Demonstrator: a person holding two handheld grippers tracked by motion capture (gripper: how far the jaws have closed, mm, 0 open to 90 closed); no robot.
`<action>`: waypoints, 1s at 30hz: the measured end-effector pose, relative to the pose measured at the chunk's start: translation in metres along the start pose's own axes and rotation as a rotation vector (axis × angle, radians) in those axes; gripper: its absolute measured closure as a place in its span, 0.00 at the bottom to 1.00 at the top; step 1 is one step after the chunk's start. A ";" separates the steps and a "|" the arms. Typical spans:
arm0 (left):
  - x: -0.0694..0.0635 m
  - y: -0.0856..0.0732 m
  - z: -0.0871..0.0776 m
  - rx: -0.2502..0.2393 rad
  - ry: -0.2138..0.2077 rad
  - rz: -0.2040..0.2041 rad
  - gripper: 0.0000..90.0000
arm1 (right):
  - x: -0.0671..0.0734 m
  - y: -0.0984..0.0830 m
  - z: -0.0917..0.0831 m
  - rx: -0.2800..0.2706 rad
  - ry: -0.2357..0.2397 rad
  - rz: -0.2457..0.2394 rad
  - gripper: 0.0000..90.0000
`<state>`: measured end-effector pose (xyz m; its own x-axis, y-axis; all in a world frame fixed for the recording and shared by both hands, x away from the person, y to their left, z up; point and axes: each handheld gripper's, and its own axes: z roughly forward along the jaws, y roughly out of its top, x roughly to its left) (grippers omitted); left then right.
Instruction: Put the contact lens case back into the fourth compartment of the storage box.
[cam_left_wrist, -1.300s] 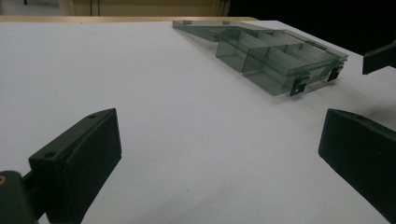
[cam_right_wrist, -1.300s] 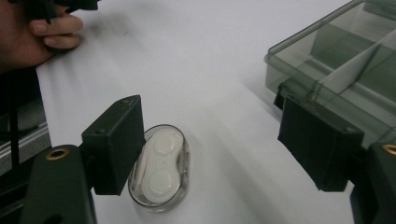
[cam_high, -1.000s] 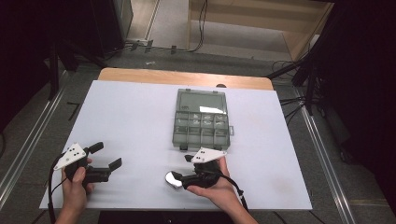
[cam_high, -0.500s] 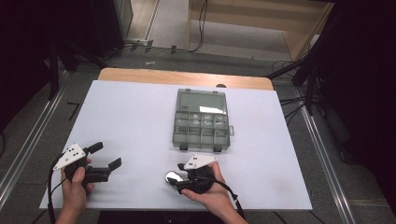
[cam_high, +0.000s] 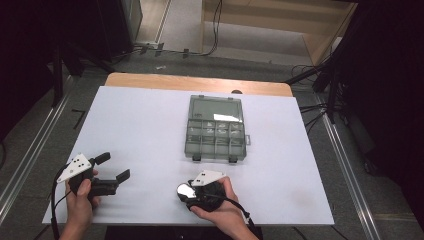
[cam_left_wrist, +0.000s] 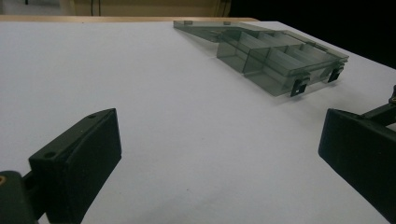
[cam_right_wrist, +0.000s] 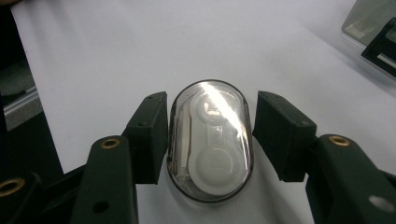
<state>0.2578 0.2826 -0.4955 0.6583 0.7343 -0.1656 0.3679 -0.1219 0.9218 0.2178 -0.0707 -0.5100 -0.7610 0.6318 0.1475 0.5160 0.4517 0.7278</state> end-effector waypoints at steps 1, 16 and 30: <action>0.000 0.000 0.000 0.000 0.002 0.001 0.00 | 0.001 0.000 0.001 0.003 -0.003 0.001 0.49; 0.000 0.000 0.000 0.003 0.001 0.000 0.00 | 0.003 -0.003 0.006 0.014 -0.019 -0.021 0.50; -0.001 0.000 0.001 0.011 0.001 0.010 0.00 | 0.011 -0.003 0.008 0.028 -0.082 -0.073 0.52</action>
<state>0.2578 0.2813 -0.4955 0.6613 0.7337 -0.1559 0.3684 -0.1367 0.9196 0.2111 -0.0599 -0.5160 -0.7627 0.6456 0.0385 0.4719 0.5148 0.7158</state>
